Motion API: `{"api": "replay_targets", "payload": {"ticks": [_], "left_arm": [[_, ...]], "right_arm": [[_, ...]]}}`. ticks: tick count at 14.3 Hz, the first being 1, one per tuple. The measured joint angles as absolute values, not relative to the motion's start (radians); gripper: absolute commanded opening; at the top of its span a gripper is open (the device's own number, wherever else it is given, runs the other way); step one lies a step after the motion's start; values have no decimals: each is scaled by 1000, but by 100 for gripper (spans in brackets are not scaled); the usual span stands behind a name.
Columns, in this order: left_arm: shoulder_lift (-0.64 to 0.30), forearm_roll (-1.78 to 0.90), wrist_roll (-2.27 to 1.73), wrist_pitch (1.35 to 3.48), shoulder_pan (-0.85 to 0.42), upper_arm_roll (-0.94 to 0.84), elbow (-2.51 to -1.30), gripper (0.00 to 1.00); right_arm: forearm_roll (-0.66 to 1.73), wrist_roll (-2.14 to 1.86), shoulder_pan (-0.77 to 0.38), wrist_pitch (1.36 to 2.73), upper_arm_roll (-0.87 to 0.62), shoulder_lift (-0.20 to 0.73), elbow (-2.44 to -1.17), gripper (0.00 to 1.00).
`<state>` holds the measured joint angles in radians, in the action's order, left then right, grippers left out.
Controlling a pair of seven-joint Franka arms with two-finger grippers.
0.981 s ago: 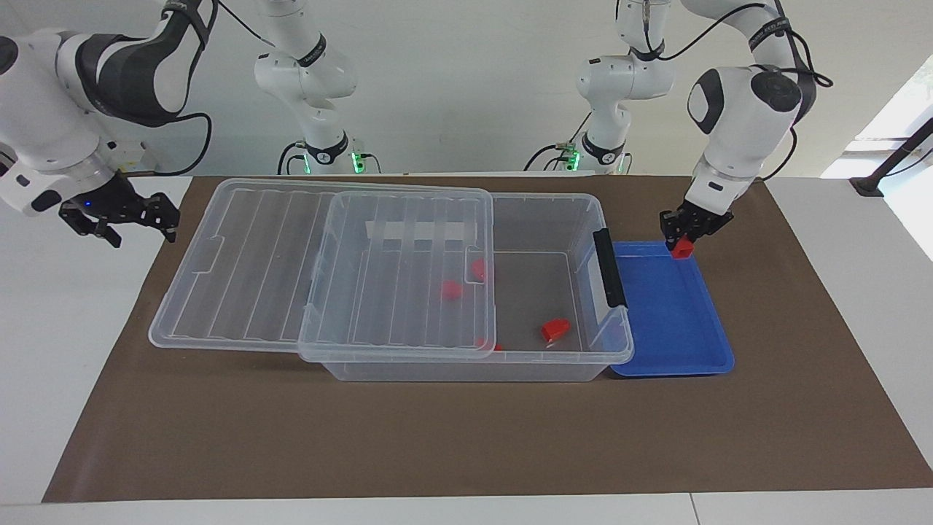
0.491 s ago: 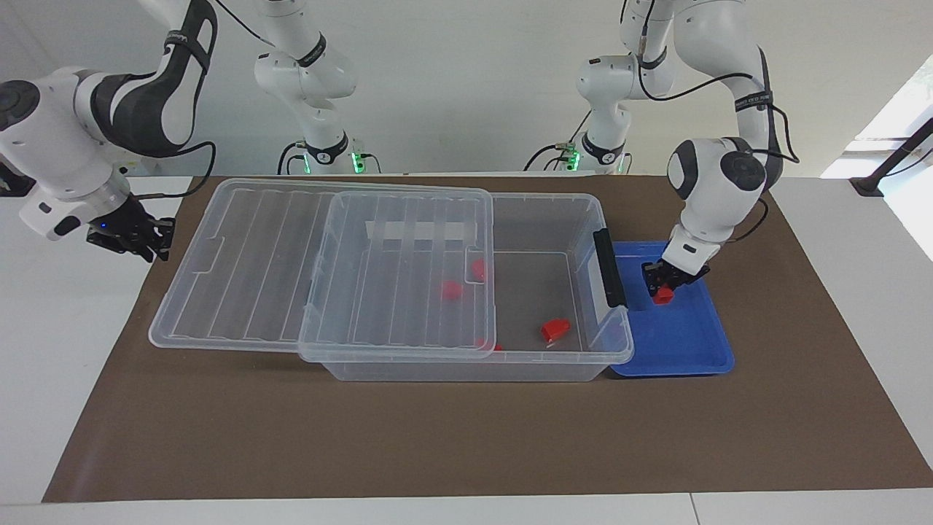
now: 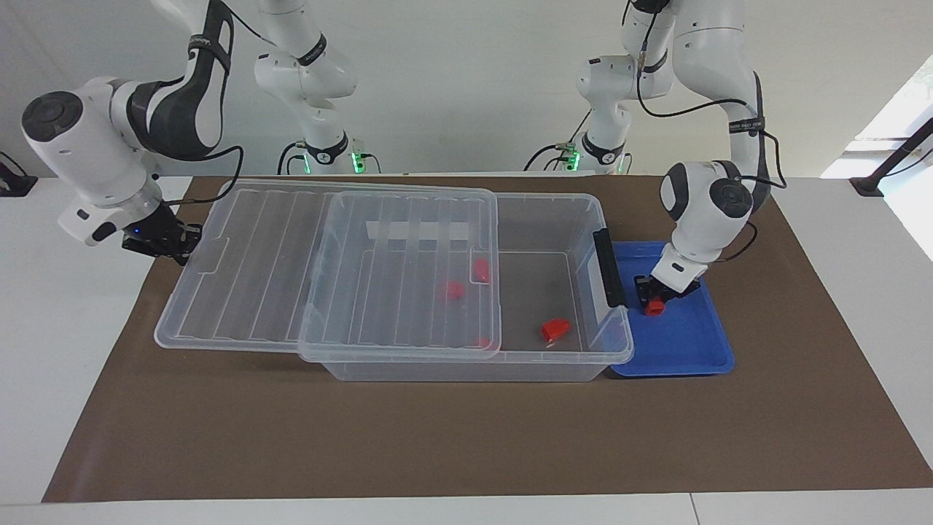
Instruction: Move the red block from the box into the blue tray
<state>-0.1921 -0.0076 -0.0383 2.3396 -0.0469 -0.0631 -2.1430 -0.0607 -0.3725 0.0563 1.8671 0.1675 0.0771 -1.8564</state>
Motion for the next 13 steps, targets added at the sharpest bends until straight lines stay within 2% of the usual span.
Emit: {"api": "replay_targets", "payload": {"ticks": [5, 10, 13], "left_arm": [[-134, -8, -39, 2269, -46, -61, -2088, 100], [-29, -8, -39, 1971, -42, -57, -1906, 100], [-10, -8, -39, 1831, -33, -55, -1778, 100]], "right_arm": [[-61, -329, 56, 1867, 139, 75, -1865, 0], [-54, -263, 55, 1870, 95, 67, -1882, 0], [-53, -223, 55, 1873, 66, 64, -1887, 1]]}}
